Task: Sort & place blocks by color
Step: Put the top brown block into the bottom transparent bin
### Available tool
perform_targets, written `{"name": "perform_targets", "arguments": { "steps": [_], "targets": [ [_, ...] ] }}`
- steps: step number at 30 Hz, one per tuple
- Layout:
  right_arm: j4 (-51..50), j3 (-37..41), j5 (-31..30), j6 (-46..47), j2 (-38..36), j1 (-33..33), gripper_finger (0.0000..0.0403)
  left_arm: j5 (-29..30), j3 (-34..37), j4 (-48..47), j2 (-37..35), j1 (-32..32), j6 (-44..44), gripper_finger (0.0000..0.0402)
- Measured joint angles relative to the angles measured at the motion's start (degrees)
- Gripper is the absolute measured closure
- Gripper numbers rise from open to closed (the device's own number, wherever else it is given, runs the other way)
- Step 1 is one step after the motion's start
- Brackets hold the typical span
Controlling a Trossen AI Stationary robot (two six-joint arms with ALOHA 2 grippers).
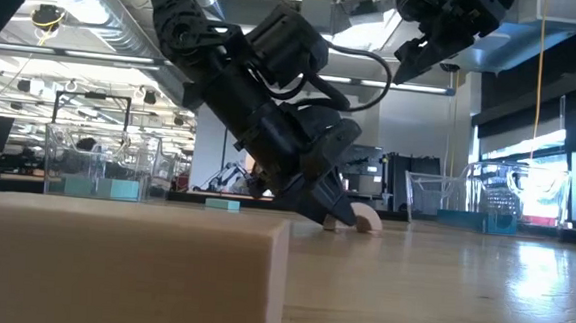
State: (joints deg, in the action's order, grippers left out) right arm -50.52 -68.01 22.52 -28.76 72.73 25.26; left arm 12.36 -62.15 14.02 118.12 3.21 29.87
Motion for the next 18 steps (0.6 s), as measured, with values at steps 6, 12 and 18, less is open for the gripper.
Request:
{"name": "perform_targets", "arguments": {
  "steps": [6,12,18],
  "targets": [
    [0.0,0.0,0.0,0.0,0.0,0.0,0.0144,-4.7,0.0,-0.4,-0.7,-1.4,0.0,0.0278],
    [0.0,0.0,0.0,0.0,0.0,0.0,0.0144,-8.9,0.1,-2.0,-3.3,-2.8,-0.7,0.0278],
    [0.3,-0.1,0.0,0.0,0.0,0.0,0.0144,-9.3,0.1,-9.2,-10.3,-3.0,-4.3,0.0278]
  ]
}}
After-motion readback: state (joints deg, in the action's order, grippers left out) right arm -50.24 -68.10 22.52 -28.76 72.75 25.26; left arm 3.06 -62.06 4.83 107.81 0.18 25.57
